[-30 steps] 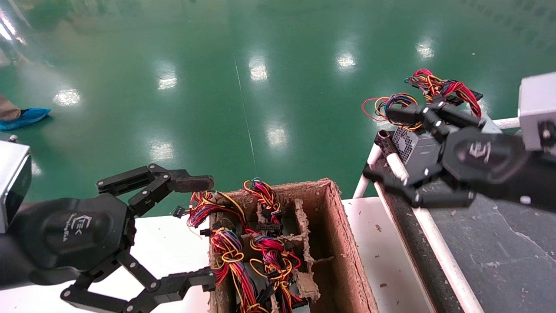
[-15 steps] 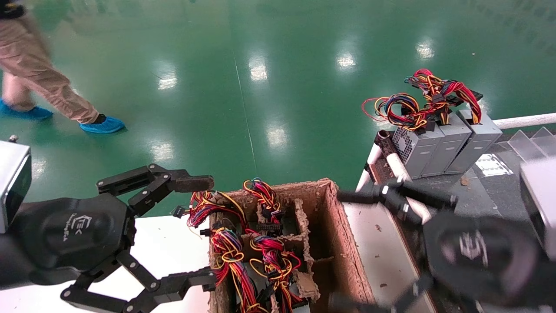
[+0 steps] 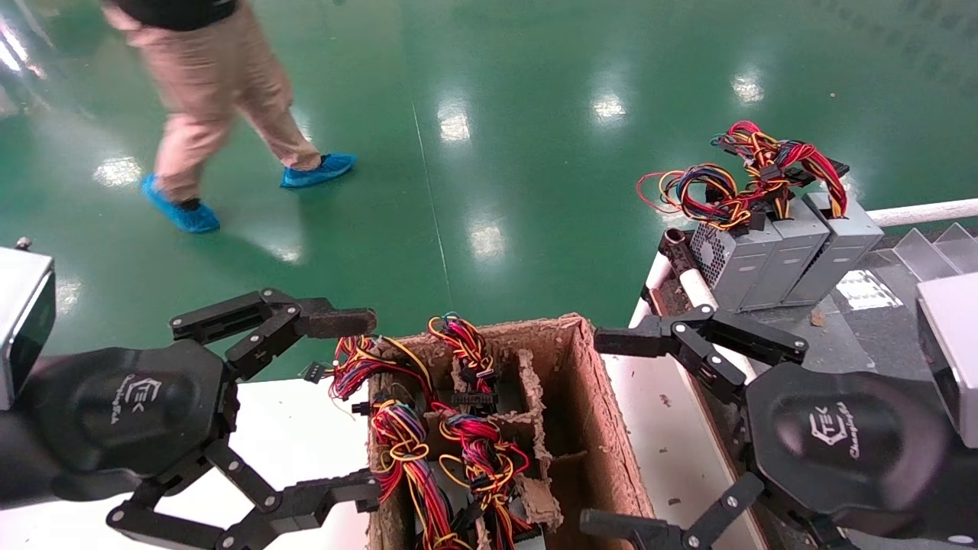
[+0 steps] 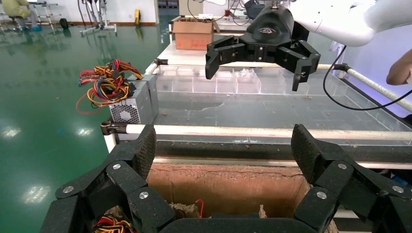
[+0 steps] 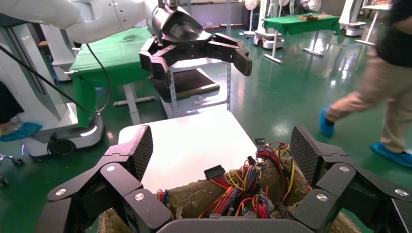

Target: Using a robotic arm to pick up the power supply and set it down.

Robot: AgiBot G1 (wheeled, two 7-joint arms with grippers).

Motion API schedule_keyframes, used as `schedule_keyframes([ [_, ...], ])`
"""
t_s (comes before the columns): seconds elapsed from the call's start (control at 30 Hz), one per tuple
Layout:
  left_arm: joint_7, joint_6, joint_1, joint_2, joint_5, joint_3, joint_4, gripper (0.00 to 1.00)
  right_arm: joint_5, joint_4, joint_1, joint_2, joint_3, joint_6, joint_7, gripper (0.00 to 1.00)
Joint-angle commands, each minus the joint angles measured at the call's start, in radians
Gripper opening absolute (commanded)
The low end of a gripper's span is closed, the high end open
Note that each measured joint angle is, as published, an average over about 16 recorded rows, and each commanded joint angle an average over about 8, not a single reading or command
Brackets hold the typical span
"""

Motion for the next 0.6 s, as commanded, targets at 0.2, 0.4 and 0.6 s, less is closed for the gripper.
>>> schedule_keyframes([
  [0.2, 0.0, 0.0, 0.0, 0.0, 0.0, 0.0, 0.0, 1.0, -0.005, -0.008, 0.006, -0.001, -0.001, 0.003, -0.003, 1.0],
  [0.4, 0.0, 0.0, 0.0, 0.0, 0.0, 0.0, 0.0, 1.0, -0.008, -0.012, 0.008, -0.002, -0.002, 0.004, -0.004, 1.0],
  [0.6, 0.0, 0.0, 0.0, 0.0, 0.0, 0.0, 0.0, 1.0, -0.009, -0.014, 0.009, -0.002, -0.002, 0.005, -0.004, 1.0],
])
